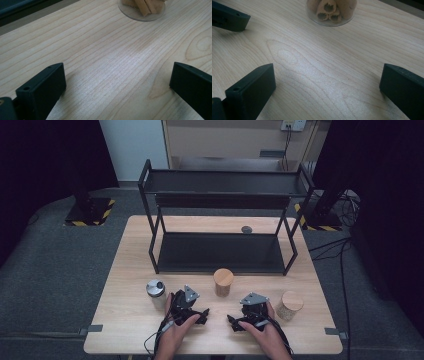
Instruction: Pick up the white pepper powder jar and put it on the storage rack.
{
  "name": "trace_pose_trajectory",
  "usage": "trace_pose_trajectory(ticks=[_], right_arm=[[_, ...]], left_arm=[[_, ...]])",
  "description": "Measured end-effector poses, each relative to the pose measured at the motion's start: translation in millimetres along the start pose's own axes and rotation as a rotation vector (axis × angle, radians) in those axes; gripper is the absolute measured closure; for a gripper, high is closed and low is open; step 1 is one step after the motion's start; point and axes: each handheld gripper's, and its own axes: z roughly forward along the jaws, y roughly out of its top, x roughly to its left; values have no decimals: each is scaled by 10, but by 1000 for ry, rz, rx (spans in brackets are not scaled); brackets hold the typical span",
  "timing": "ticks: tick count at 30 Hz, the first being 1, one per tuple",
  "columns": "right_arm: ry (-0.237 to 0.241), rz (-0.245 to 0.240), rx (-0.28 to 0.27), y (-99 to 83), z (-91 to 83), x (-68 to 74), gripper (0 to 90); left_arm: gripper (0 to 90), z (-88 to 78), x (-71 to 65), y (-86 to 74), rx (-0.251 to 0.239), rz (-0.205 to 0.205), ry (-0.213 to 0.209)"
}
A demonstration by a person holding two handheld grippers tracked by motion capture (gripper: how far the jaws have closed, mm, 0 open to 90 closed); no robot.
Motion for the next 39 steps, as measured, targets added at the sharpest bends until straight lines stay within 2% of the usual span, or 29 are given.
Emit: trace_pose_trajectory(ticks=[23,27,32,34,39], right_arm=[[1,0,-1,-1,0,-1,4],[0,0,-1,-1,0,-1,4],[1,0,-1,-1,0,-2,4],[1,0,-1,-1,-1,-1,4],[1,-1,-1,-2,0,-2,4]], left_arm=[[18,-27,-9,-3,-5,-4,-3],[16,-94,-33,8,-28,-6,5],[27,-193,-89,65,-34,20,15],[32,-256,-144,76,-44,27,34],[29,-341,-162,104,-55,28,27]])
